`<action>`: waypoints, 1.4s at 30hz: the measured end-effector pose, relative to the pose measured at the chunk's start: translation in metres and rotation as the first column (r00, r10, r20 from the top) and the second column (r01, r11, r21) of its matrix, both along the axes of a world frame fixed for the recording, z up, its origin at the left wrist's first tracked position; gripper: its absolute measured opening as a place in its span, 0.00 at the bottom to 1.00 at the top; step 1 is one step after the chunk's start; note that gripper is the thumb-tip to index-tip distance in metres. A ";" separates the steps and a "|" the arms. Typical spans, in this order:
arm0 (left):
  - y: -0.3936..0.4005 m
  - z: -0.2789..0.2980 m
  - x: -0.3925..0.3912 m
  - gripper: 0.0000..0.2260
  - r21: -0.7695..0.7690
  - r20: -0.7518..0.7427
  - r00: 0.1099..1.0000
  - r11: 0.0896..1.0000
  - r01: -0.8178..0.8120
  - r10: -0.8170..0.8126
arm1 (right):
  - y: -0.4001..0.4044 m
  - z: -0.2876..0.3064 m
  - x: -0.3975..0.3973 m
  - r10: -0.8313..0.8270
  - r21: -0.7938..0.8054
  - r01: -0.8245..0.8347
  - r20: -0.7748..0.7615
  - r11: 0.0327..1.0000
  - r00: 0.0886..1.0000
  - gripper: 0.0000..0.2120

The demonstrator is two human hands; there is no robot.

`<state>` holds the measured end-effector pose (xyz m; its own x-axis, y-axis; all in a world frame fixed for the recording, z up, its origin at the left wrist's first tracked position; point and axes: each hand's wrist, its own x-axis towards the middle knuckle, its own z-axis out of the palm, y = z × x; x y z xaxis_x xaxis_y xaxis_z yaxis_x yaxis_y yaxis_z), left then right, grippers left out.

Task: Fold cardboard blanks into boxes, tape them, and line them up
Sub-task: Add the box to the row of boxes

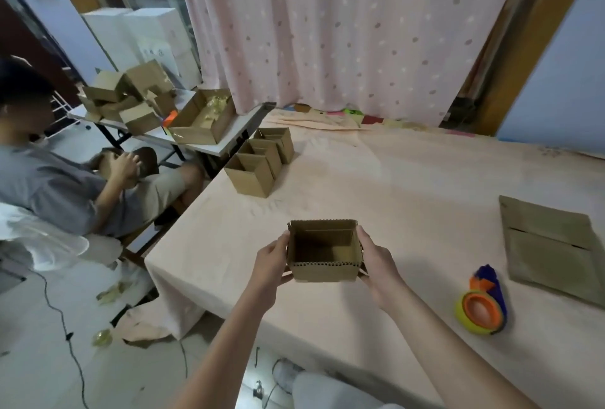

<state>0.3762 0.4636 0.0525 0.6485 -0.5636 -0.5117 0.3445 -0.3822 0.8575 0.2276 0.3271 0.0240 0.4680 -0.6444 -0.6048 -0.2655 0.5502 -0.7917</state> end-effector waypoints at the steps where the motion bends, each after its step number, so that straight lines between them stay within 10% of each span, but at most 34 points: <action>1: -0.002 -0.002 0.012 0.19 0.006 0.002 1.000 1.000 0.004 -0.004 | -0.001 -0.002 0.011 -0.003 0.005 0.003 0.007 1.000 1.000 0.42; 10: -0.031 -0.027 0.139 0.17 0.061 0.007 0.997 0.995 0.079 -0.079 | -0.012 -0.036 0.137 -0.109 0.039 0.109 -0.014 0.993 0.994 0.25; 42: -0.052 -0.076 0.440 0.16 0.110 -0.252 0.872 0.883 0.457 -0.420 | 0.010 -0.059 0.403 -0.348 0.111 0.375 -0.200 0.921 0.916 0.19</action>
<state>0.8159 0.4114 -0.0236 0.2180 -0.6620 -0.7171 0.2766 -0.6628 0.6959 0.6311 0.3371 -0.0351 0.0990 -0.6495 -0.7538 -0.1525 0.7387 -0.6565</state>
